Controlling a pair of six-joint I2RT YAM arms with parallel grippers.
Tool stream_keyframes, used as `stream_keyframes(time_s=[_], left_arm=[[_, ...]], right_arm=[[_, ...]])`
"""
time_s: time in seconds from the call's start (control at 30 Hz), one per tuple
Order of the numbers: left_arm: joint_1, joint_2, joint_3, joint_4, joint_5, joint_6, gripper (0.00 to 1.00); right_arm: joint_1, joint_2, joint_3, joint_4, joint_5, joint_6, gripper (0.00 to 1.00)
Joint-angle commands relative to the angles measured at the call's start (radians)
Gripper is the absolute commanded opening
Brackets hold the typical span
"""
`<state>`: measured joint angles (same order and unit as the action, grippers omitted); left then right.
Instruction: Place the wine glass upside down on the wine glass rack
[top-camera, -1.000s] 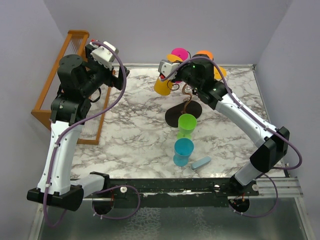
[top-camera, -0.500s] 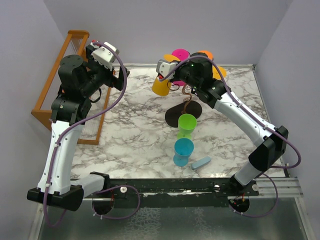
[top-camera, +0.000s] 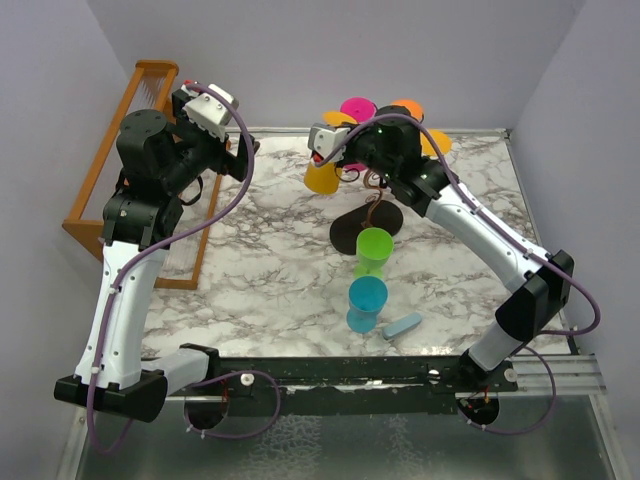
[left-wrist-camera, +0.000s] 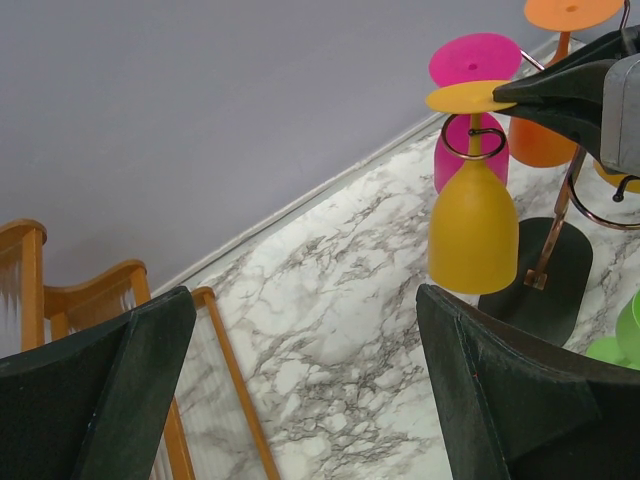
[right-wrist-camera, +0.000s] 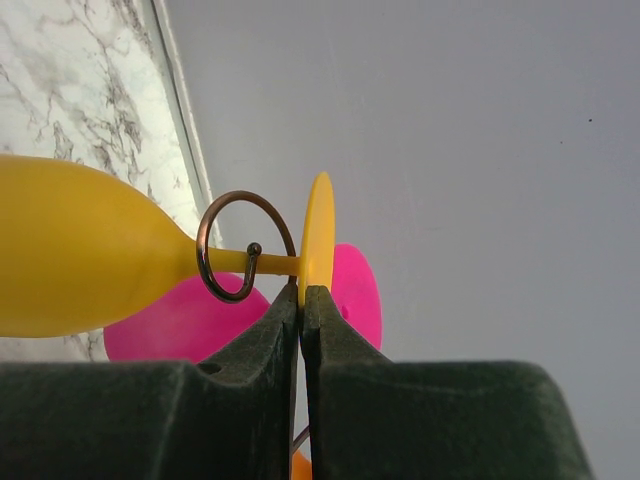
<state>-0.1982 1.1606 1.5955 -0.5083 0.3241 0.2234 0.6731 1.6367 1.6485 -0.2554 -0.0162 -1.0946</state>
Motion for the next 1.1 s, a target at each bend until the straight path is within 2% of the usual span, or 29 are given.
stream_keyframes(time_s=[0.0, 0.63, 1.07], left_arm=[[0.004, -0.009, -0.003, 0.016, 0.019, 0.009, 0.95], [0.003, -0.007, 0.003, 0.014, 0.022, 0.011, 0.95], [0.004, -0.009, 0.002, 0.013, 0.027, 0.011, 0.95]], right_arm=[[0.02, 0.015, 0.036, 0.015, -0.01, -0.031, 0.06], [0.032, 0.035, 0.047, 0.042, 0.03, -0.104, 0.1], [0.035, 0.034, 0.065, -0.012, -0.026, -0.12, 0.09]])
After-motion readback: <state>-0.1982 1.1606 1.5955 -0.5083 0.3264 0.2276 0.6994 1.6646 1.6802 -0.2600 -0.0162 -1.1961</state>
